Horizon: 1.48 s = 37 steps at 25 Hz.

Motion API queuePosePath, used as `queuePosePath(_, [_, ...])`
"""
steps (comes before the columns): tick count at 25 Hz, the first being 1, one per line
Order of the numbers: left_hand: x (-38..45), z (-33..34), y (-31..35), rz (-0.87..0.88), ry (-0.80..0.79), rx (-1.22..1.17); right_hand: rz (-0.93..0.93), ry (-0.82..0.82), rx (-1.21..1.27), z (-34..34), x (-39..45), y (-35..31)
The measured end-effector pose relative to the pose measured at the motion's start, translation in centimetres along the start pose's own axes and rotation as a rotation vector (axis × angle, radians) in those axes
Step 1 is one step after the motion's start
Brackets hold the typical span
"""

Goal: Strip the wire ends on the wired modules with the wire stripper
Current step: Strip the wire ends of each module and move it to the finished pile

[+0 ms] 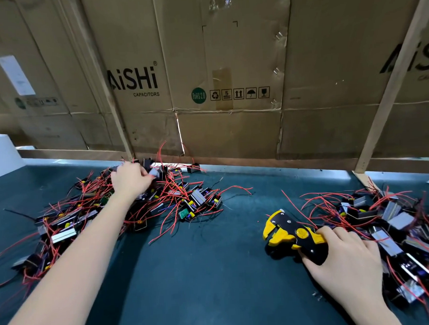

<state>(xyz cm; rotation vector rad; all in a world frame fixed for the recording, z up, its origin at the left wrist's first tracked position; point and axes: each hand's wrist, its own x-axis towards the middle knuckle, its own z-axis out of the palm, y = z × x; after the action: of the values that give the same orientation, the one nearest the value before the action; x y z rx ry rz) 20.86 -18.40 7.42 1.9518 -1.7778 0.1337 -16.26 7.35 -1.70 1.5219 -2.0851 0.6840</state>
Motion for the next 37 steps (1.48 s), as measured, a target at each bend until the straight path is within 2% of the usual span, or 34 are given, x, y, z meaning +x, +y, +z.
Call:
queuePosePath(2, [0.7,-1.6,-0.1,-0.075,0.114,-0.305,0.002,-0.008,0.002,0.0,0.0,0.0])
queuePosePath(3, [1.0,-2.3,-0.4,-0.081,0.113,-0.394,0.004,-0.012,0.002,0.0,-0.1,0.0])
queuePosePath(4, [1.1,-3.0,-0.7,-0.061,0.042,-0.426,0.006,-0.013,0.003,0.0,-0.1,0.0])
queuePosePath(6, [1.0,-4.4,-0.7,0.012,-0.195,-0.375,0.009,-0.004,0.006,0.1,-0.1,0.0])
queuePosePath(7, [1.0,-5.0,-0.6,0.043,-0.250,-0.306,0.009,0.002,0.008,0.1,-0.1,0.0])
queuePosePath(8, [0.9,-5.5,-0.3,0.062,-0.235,-0.225,0.008,0.007,0.008,0.1,-0.1,0.0])
queuePosePath(10, [0.7,-6.3,0.4,0.091,-0.074,-0.139,0.011,0.011,0.005,0.1,-0.1,0.0])
queuePosePath(12, [0.3,-7.1,1.0,0.077,0.108,-0.191,0.010,0.014,0.008,0.1,-0.1,0.0])
queuePosePath(16, [-0.3,-9.0,1.8,0.105,0.293,-0.218,0.012,0.015,0.008,0.2,-0.1,0.1])
queuePosePath(18, [-1.1,-10.4,2.8,0.196,0.489,-0.383,0.016,0.008,0.005,0.3,-0.2,0.2])
queuePosePath(19, [-1.8,-11.2,3.6,0.247,0.529,-0.503,0.017,0.007,0.005,0.3,-0.2,0.1])
queuePosePath(20, [-2.7,-11.9,4.5,0.301,0.496,-0.631,0.018,0.005,0.005,0.3,-0.2,0.1])
queuePosePath(22, [-5.2,-12.6,6.2,0.440,0.211,-0.792,0.025,-0.004,0.013,0.3,-0.2,0.1])
queuePosePath(25, [-11.0,-9.3,9.3,0.636,-0.426,-0.668,0.059,0.028,0.066,-0.3,-0.1,-0.1])
queuePosePath(26, [-13.1,-7.1,10.5,0.693,-0.584,-0.580,0.091,0.054,0.108,-0.5,-0.1,-0.2])
queuePosePath(27, [-15.3,-4.8,11.6,0.742,-0.670,-0.489,0.126,0.083,0.168,-0.8,0.0,-0.2])
queuePosePath(29, [-18.4,-1.0,13.2,0.738,-0.704,-0.402,0.180,0.150,0.329,-1.4,0.1,-0.3])
queuePosePath(31, [-19.8,1.0,13.8,0.645,-0.677,-0.491,0.218,0.211,0.486,-1.9,0.0,-0.3])
queuePosePath(33, [-20.4,1.8,13.8,0.622,-0.600,-0.590,0.243,0.255,0.586,-2.3,0.3,-0.1])
queuePosePath(35, [-21.2,2.4,13.9,0.637,-0.491,-0.602,0.267,0.269,0.560,-2.6,0.6,0.1])
queuePosePath(37, [-21.8,2.7,14.5,0.592,-0.403,-0.641,0.246,0.276,0.382,-2.5,0.7,0.6])
